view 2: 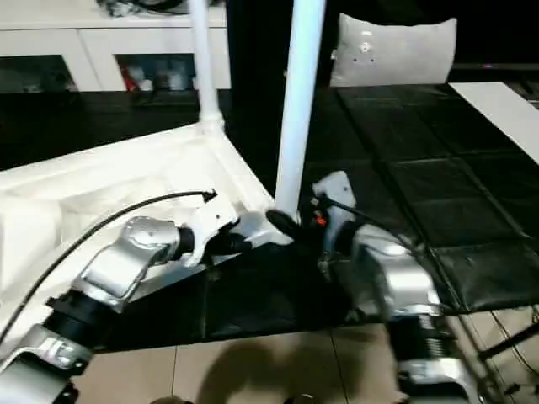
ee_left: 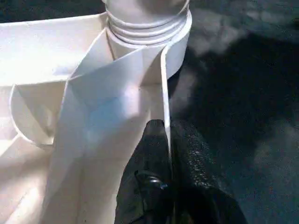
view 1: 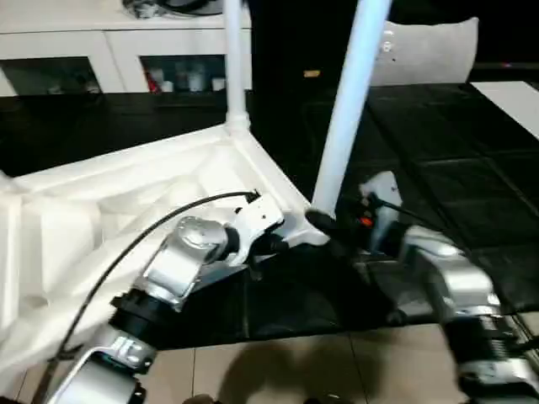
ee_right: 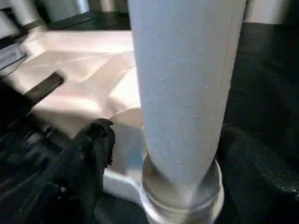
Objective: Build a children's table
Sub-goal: Rotate leg to tighten
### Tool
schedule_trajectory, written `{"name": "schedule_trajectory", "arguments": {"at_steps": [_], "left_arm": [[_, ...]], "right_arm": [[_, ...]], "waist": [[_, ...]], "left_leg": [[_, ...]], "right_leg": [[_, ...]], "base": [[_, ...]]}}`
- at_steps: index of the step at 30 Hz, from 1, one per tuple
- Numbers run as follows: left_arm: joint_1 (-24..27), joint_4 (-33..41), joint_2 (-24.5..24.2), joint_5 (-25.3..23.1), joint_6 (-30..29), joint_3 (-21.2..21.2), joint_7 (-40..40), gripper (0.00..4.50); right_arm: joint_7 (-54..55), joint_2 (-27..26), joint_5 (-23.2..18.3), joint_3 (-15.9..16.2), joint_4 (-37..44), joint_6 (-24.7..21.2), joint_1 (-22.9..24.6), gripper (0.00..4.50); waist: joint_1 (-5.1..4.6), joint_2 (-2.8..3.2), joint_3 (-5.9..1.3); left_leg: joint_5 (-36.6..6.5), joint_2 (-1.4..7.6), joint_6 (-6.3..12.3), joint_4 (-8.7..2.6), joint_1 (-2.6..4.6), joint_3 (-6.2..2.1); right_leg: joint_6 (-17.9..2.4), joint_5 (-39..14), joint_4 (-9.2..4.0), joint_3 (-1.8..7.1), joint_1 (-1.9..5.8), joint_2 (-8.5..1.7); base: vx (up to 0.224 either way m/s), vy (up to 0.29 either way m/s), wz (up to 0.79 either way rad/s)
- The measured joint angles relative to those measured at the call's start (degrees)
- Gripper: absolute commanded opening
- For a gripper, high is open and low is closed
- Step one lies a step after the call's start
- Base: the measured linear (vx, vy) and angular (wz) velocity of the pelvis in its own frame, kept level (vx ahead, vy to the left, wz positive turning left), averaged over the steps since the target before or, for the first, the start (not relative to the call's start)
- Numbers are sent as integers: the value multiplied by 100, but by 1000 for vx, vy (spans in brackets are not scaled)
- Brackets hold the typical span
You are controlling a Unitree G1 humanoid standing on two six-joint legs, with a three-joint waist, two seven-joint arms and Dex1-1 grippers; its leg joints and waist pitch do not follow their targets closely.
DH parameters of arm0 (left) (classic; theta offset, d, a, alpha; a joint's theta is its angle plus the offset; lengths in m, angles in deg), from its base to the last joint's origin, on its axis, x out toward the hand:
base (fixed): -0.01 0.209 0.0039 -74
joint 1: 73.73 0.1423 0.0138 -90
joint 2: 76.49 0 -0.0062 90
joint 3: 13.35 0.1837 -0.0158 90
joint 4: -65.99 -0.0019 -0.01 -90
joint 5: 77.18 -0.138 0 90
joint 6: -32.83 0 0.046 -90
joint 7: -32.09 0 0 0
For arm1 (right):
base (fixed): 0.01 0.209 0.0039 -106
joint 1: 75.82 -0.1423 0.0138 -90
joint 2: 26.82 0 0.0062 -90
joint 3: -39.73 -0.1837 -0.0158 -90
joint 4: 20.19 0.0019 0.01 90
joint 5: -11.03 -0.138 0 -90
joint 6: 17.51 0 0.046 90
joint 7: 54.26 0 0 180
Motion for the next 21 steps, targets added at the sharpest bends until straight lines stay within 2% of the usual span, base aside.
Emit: {"name": "schedule_trajectory", "arguments": {"at_steps": [2, 4, 10, 12, 14, 15, 21], "left_arm": [[0, -13, -146, -3, 143, 15, -178, 0], [-6, -31, -377, 11, 388, 102, -493, 0], [-14, -52, -923, 71, 1261, 399, -1511, 0], [-40, -52, -1053, 84, 1491, 520, -1865, 0], [-69, -51, -1104, 90, 1643, 613, -2087, 0], [-88, -49, -1122, 94, 1719, 670, -2201, 0], [-125, -109, -1157, 108, 2012, 770, -2480, 0]], "right_arm": [[-368, 157, -85, 17, 87, -30, 35, 412], [-803, 430, -147, 128, 155, -75, 33, 445], [-1908, 992, -165, 480, 122, -4, -19, 445], [-2324, 1099, -201, 612, 120, -7, -53, 411], [-2531, 1123, -236, 675, 120, -71, -88, 410], [-2616, 1123, -255, 708, 119, -119, -130, 392], [-3011, 1145, -385, 908, 120, -238, -177, 333]], "waist": [[15, 0, 0], [46, 0, 0], [184, 0, 0], [223, 0, 0], [261, 0, 0], [271, 0, 0], [260, -2, -1]], "left_leg": [[0, 0, 0, 3, -3, 0], [0, 1, 0, 5, 1, -1], [0, 0, 0, 14, 5, 0], [0, -2, 0, 16, 5, 0], [0, -2, 0, 20, 8, 0], [0, -3, 0, 22, 10, 1], [1, -2, -1, 25, 20, 0]], "right_leg": [[-2, 4, 1, 0, 0, 0], [-2, 5, 3, 0, 5, 0], [-6, 8, 4, -1, 12, -4], [-7, 8, 4, -1, 15, -7], [-8, 9, 4, -2, 17, -8], [-9, 9, 6, -2, 18, -10], [22, -9, 10, -2, 33, -10]], "base": [[0, 0, 0], [0, 0, 0], [0, 0, 0], [0, 0, 0], [0, 0, 0], [0, 0, 0], [0, 0, 0]]}}
